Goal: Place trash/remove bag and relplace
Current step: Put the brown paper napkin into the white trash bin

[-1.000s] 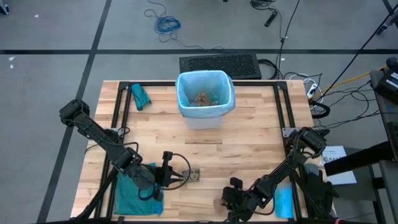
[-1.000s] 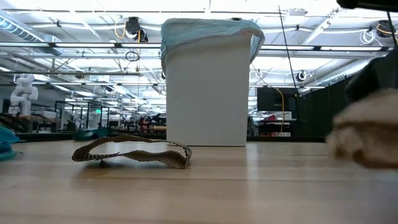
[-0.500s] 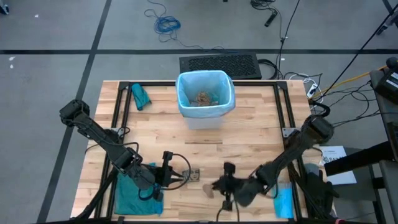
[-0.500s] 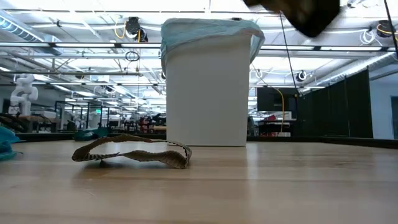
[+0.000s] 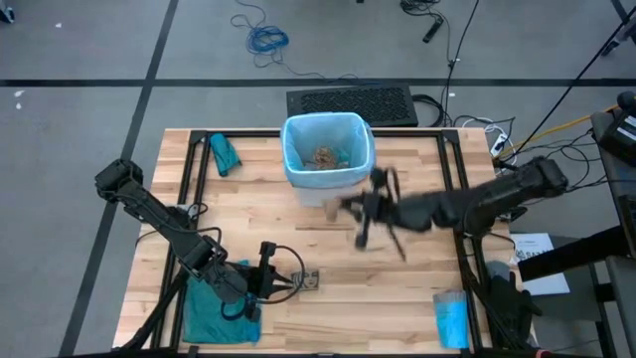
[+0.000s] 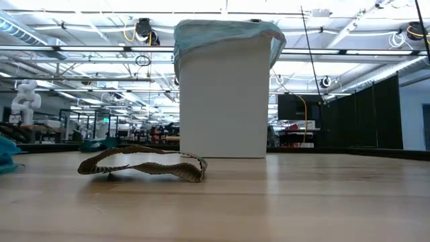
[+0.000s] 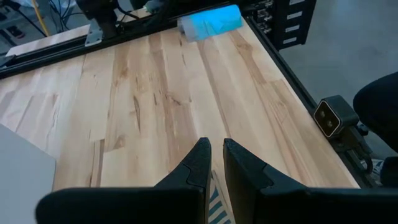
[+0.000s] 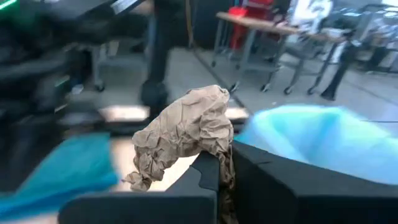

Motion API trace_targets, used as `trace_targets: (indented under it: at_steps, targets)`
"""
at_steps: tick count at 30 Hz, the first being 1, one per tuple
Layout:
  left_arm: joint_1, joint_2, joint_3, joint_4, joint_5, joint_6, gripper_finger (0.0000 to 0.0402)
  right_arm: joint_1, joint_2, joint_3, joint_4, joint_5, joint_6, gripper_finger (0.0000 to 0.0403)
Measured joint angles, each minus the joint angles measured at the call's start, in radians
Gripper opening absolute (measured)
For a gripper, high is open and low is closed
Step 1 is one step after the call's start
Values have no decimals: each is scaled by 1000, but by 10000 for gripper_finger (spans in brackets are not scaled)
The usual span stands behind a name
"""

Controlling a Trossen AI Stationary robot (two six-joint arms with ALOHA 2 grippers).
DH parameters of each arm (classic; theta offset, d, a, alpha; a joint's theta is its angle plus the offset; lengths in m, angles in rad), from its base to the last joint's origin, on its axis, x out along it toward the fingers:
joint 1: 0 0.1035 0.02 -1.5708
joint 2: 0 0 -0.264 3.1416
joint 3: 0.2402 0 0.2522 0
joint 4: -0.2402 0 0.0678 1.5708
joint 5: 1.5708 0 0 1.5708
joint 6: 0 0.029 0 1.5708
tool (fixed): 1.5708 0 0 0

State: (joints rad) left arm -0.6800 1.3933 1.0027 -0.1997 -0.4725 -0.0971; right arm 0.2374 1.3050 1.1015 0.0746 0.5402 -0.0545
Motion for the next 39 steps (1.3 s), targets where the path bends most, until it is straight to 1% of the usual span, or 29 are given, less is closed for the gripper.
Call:
trace_targets:
  at_steps: [3, 7, 11, 15, 18, 20, 27, 31, 35, 39]
  targets:
    - [0, 0, 0, 0, 0, 0, 40, -123, -14, 0, 51, -108, -20, 0]
    - [0, 0, 0, 0, 0, 0, 40, -277, -9, 0, 86, -253, -9, 0]
    - [0, 0, 0, 1, 0, -1, 40, -396, -3, 0, 85, -327, 37, 0]
    - [0, 0, 0, 3, 0, 0, 40, -473, 6, 0, 85, -413, 82, 0]
    - [0, 0, 0, 6, 0, 0, 40, -495, 6, 0, 85, -414, 92, 4]
    - [0, 0, 0, 5, 0, 0, 40, -495, 6, 0, 87, -414, 87, 18]
    - [0, 0, 0, 5, -1, -1, 40, -491, 6, 0, 86, -416, 77, 91]
    - [0, 0, 0, 5, -1, 0, 40, -491, 6, 0, 87, -416, 79, 120]
    - [0, 0, 0, 5, -2, -1, 40, -491, 6, 0, 87, -413, 79, 132]
    - [0, 0, 0, 5, -2, -1, 40, -491, 6, 0, 87, -410, 80, 134]
